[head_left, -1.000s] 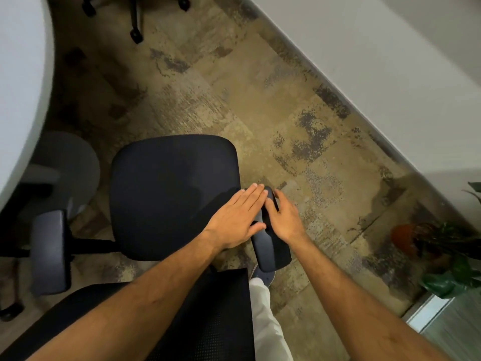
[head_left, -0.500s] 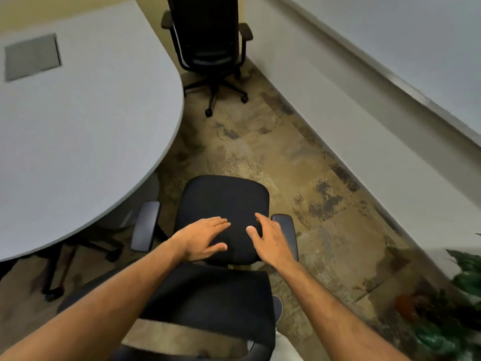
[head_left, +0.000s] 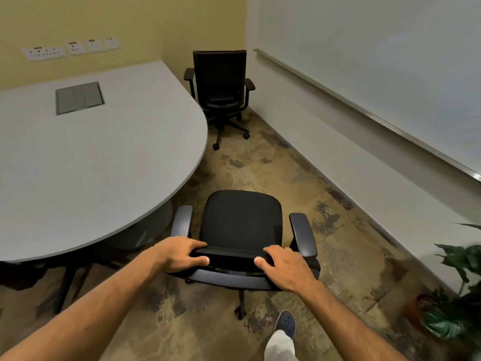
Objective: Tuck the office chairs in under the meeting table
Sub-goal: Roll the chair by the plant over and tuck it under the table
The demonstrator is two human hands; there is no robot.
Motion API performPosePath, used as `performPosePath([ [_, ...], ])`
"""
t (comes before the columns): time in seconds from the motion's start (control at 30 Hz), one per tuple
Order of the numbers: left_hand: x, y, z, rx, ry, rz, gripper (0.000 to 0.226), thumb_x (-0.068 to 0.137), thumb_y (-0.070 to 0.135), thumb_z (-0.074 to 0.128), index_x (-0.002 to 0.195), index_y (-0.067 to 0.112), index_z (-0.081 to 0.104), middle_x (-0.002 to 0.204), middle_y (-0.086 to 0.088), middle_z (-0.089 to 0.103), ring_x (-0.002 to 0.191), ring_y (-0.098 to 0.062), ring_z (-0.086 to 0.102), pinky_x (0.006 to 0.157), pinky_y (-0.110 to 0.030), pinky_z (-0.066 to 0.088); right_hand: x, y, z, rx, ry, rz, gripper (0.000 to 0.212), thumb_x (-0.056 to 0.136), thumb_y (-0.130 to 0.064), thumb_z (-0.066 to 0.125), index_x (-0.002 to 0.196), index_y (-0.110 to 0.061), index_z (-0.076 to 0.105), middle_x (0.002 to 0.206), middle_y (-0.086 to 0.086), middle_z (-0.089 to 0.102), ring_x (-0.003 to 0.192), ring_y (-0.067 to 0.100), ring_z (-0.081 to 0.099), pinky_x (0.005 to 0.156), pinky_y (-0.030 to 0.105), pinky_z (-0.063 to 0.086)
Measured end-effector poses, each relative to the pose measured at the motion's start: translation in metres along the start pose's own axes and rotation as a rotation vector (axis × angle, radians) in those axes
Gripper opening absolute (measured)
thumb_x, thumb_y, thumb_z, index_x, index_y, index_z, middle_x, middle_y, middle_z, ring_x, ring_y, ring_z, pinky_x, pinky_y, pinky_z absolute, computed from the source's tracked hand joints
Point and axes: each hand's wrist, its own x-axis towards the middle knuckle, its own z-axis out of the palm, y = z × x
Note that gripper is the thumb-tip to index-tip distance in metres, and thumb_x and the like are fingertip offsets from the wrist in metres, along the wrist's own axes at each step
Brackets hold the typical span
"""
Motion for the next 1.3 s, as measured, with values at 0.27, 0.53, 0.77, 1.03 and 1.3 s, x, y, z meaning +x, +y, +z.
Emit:
performPosePath([
  [0.27, -0.012, -0.010, 0.014, 0.097, 0.161, -0.028, 0.072, 0.084, 0.073, 0.034, 0.137, 0.030, 0.058, 0.109, 0.001, 0.073, 0.095, -0.019, 0.065, 0.076, -0.031, 0.046, -0.014, -0.016, 0.016, -0.092, 0.266, -0.082, 0.069, 0.090, -0.074, 0.028, 0.125, -0.027, 0.064, 0.121, -0.010, 0.068, 0.109, 0.013, 0.059, 0.095, 0.036, 0.042],
  [0.53, -0.015, -0.016, 0.015, 0.066, 0.246, -0.074, 0.052, 0.094, 0.061, 0.040, 0.130, 0.032, 0.064, 0.095, 0.001, 0.075, 0.084, -0.019, 0.066, 0.071, -0.032, 0.046, 0.015, -0.014, 0.002, -0.111, 0.274, -0.196, 0.065, 0.090, -0.073, 0.038, 0.122, -0.025, 0.069, 0.114, -0.007, 0.072, 0.103, 0.014, 0.063, 0.090, 0.036, 0.048],
  [0.77, 0.002, 0.015, 0.024, -0.035, 0.380, -0.229, 0.059, 0.091, 0.065, 0.034, 0.130, 0.032, 0.064, 0.100, 0.002, 0.075, 0.083, -0.015, 0.065, 0.071, -0.030, 0.042, 0.069, 0.027, -0.034, -0.134, 0.240, -0.375, 0.063, 0.090, -0.070, 0.039, 0.120, -0.025, 0.070, 0.108, -0.006, 0.073, 0.099, 0.014, 0.065, 0.085, 0.034, 0.049],
  [1.03, 0.042, 0.065, 0.018, -0.141, 0.490, -0.504, 0.055, 0.089, 0.065, 0.035, 0.125, 0.039, 0.067, 0.089, 0.002, 0.075, 0.051, -0.006, 0.042, 0.056, -0.026, 0.032, 0.162, 0.073, -0.083, -0.139, 0.201, -0.642, 0.054, 0.092, -0.068, 0.040, 0.108, -0.027, 0.072, 0.093, -0.008, 0.074, 0.084, 0.013, 0.065, 0.070, 0.033, 0.052],
  [1.3, 0.093, 0.106, 0.001, -0.249, 0.662, -0.611, 0.044, 0.091, 0.060, 0.042, 0.118, 0.039, 0.070, 0.108, 0.016, 0.074, 0.097, -0.008, 0.067, 0.077, -0.026, 0.045, 0.255, 0.102, -0.134, -0.152, 0.184, -0.812, 0.051, 0.092, -0.064, 0.042, 0.103, -0.025, 0.074, 0.090, -0.005, 0.075, 0.084, 0.016, 0.066, 0.073, 0.036, 0.052],
])
